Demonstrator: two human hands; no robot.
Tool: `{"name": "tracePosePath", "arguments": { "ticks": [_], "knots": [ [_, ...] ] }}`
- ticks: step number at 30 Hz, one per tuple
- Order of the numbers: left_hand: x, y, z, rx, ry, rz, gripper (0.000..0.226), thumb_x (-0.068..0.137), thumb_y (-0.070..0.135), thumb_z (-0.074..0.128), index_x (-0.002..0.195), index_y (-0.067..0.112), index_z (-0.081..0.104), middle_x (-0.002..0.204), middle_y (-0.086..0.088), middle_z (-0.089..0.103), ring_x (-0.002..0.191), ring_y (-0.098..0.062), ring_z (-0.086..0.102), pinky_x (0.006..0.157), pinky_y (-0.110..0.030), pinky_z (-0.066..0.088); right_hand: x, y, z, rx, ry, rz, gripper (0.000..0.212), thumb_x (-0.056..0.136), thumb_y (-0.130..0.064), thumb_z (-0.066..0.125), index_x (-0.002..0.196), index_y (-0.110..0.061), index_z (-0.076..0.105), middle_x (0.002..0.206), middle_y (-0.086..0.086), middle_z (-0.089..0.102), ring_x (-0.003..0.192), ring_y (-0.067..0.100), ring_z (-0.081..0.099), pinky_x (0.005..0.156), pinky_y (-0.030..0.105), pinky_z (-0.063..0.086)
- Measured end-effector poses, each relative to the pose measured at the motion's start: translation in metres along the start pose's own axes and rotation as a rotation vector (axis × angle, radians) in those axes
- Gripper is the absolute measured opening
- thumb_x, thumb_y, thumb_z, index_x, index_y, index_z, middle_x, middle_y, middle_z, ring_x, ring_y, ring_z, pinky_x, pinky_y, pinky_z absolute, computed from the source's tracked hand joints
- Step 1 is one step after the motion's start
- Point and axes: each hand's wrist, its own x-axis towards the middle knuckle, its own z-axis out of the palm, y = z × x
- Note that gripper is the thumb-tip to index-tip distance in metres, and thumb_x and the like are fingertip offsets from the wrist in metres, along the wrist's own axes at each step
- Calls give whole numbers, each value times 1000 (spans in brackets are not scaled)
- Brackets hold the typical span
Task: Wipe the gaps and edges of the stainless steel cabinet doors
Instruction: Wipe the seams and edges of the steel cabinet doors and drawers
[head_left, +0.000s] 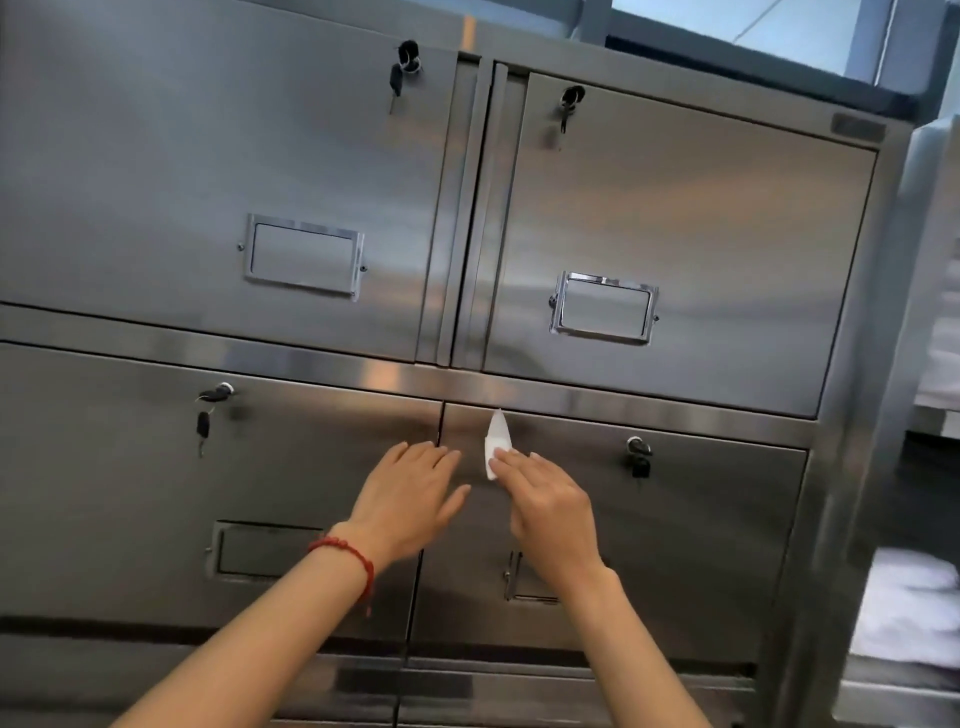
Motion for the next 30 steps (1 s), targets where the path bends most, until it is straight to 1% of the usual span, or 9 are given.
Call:
{"name": "tracePosePath", "arguments": {
  "ticks": [5, 10, 13, 23, 30],
  "knots": [
    [-21, 7, 10, -10, -79, -27, 54, 99, 48, 24, 146, 21, 28, 150, 3, 33, 140, -13, 24, 115, -32, 13, -22, -9, 0, 35, -71, 19, 51, 44, 7, 89, 91, -7, 76, 95, 7, 74, 86, 17, 72, 80, 33, 55],
    [-35, 9, 24, -36, -112, -12, 55, 99, 49, 25, 146, 21, 28, 150, 3, 33, 140, -13, 24, 115, -32, 13, -39, -13, 1, 22, -111, 60, 54, 41, 7, 90, 91, -8, 76, 94, 6, 74, 85, 17, 72, 79, 33, 55],
    [-41, 6, 33, -51, -132, 4, 55, 99, 49, 24, 146, 22, 27, 151, 3, 32, 140, -13, 23, 115, -32, 12, -48, -21, 7, 22, -133, 98, 53, 43, 5, 91, 92, -8, 76, 94, 6, 74, 85, 16, 72, 79, 33, 55],
    [-64, -22, 70, -130, -167, 22, 55, 99, 50, 24, 147, 23, 24, 154, 4, 26, 142, -11, 18, 116, -31, 8, -76, -55, 40, 44, -194, 226, 53, 45, 7, 89, 94, -8, 75, 95, 5, 74, 87, 15, 71, 80, 35, 56],
    [-84, -25, 97, -163, -174, 32, 56, 99, 49, 25, 148, 22, 25, 154, 2, 24, 143, -11, 17, 116, -30, 7, -98, -66, 55, 40, -218, 278, 53, 48, 8, 88, 96, -8, 74, 98, 6, 73, 89, 16, 71, 80, 36, 56]
  ]
}}
